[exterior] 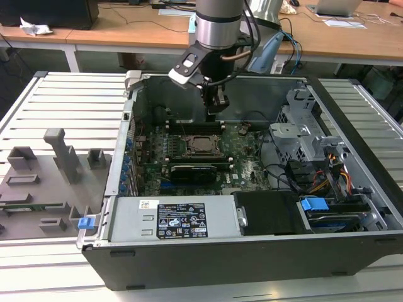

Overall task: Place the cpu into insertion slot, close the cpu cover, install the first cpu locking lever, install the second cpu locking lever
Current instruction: 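Install the first cpu locking lever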

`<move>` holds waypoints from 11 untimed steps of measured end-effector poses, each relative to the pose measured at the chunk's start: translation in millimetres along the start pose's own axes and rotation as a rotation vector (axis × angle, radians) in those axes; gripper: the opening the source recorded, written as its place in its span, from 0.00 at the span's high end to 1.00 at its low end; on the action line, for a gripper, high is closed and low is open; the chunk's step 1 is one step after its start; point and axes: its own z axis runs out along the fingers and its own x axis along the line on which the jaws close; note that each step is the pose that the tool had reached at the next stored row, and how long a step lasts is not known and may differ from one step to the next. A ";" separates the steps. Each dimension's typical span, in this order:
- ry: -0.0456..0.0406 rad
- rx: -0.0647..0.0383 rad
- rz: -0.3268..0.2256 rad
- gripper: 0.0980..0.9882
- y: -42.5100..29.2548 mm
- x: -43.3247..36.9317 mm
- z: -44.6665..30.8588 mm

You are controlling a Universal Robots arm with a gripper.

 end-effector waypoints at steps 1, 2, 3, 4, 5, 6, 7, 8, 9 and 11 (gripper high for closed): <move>0.0003 0.000 -0.004 0.99 0.0 0.0 0.0; 0.0005 0.000 -0.013 0.99 0.0 0.0 0.1; 0.0007 0.000 -0.021 0.99 0.0 0.0 0.0; 0.0010 0.000 -0.032 0.99 0.0 0.0 0.0; 0.0015 0.000 -0.046 0.99 0.0 0.0 0.0; 0.0018 0.000 -0.055 0.99 0.0 0.0 0.0; 0.0021 0.000 -0.066 0.99 0.0 0.0 0.0; 0.0025 0.000 -0.074 0.99 0.0 0.0 0.0; 0.0027 0.000 -0.082 0.99 0.0 0.0 0.0; 0.0035 0.000 -0.109 0.99 0.0 0.0 0.0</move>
